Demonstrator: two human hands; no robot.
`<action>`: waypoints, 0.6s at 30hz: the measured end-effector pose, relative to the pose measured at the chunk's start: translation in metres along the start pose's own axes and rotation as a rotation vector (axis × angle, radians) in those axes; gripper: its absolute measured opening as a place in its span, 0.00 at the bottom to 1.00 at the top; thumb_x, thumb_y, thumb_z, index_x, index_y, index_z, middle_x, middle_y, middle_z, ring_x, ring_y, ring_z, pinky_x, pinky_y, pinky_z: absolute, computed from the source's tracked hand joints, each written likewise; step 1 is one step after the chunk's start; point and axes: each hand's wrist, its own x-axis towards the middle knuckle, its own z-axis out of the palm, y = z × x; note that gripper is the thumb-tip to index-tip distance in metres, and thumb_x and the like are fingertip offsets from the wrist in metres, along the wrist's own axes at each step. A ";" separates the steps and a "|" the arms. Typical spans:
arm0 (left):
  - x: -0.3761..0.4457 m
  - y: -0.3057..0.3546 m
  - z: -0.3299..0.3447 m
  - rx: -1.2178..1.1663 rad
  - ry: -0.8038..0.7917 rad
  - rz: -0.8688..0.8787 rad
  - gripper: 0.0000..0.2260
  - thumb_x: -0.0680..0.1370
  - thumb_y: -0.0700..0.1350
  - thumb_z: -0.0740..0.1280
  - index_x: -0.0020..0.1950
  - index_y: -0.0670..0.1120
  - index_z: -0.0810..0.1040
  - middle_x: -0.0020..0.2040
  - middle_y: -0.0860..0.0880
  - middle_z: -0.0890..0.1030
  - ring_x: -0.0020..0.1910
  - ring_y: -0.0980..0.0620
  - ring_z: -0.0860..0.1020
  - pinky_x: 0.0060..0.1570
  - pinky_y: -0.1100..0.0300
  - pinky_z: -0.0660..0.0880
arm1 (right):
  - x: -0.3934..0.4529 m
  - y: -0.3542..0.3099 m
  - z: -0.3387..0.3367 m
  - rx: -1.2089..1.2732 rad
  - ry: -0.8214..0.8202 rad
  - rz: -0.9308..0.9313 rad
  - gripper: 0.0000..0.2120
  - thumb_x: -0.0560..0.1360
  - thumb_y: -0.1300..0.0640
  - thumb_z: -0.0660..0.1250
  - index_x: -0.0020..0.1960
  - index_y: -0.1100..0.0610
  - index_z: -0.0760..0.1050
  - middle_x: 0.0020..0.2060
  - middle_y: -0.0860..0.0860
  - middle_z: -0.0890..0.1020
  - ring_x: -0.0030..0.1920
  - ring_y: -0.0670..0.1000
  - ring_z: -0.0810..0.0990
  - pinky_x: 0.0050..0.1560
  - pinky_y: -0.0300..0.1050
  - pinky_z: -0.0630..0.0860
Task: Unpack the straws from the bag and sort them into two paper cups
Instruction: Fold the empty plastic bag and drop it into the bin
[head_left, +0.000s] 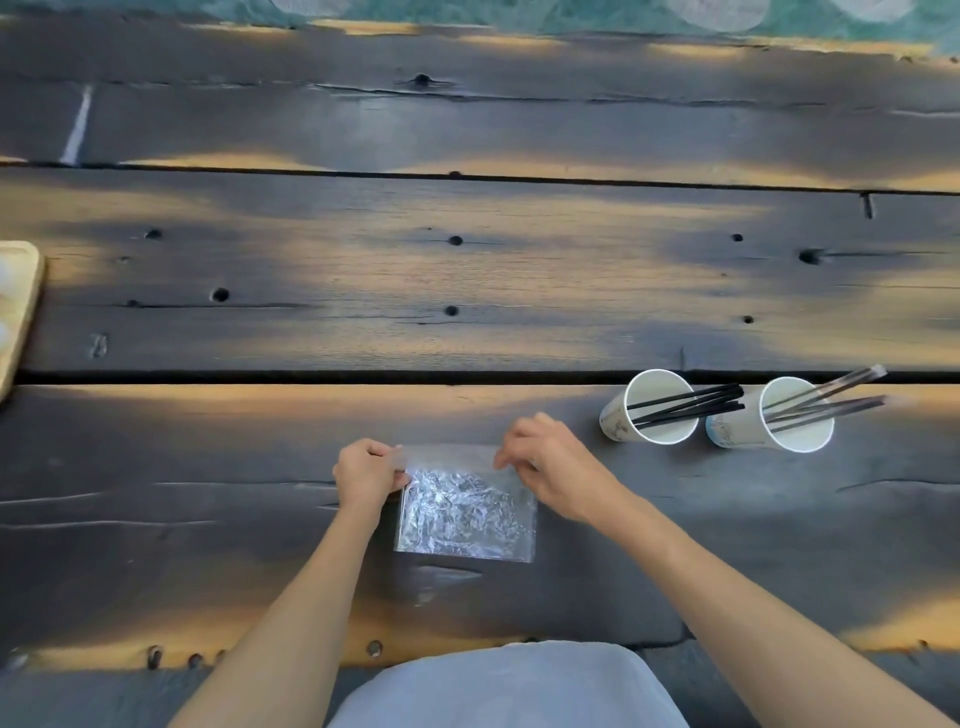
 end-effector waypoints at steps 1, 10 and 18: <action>0.000 -0.001 -0.002 -0.015 0.002 -0.001 0.07 0.74 0.41 0.71 0.39 0.38 0.81 0.37 0.41 0.84 0.33 0.46 0.84 0.36 0.54 0.82 | -0.005 -0.001 0.003 -0.052 -0.029 -0.020 0.14 0.69 0.68 0.64 0.46 0.53 0.83 0.42 0.49 0.80 0.40 0.54 0.73 0.40 0.49 0.70; -0.004 -0.010 -0.017 -0.280 -0.224 -0.017 0.01 0.78 0.38 0.68 0.48 0.41 0.79 0.45 0.39 0.84 0.44 0.45 0.83 0.44 0.56 0.81 | -0.041 -0.006 0.046 -0.257 -0.220 -0.080 0.16 0.67 0.69 0.71 0.49 0.52 0.81 0.47 0.48 0.79 0.47 0.53 0.72 0.43 0.45 0.59; -0.013 -0.017 -0.018 -0.044 -0.139 0.174 0.04 0.76 0.39 0.70 0.51 0.44 0.80 0.47 0.45 0.83 0.48 0.46 0.81 0.45 0.55 0.79 | -0.050 -0.007 0.072 -0.312 -0.257 -0.080 0.13 0.70 0.65 0.69 0.53 0.53 0.80 0.51 0.49 0.79 0.51 0.54 0.74 0.46 0.49 0.68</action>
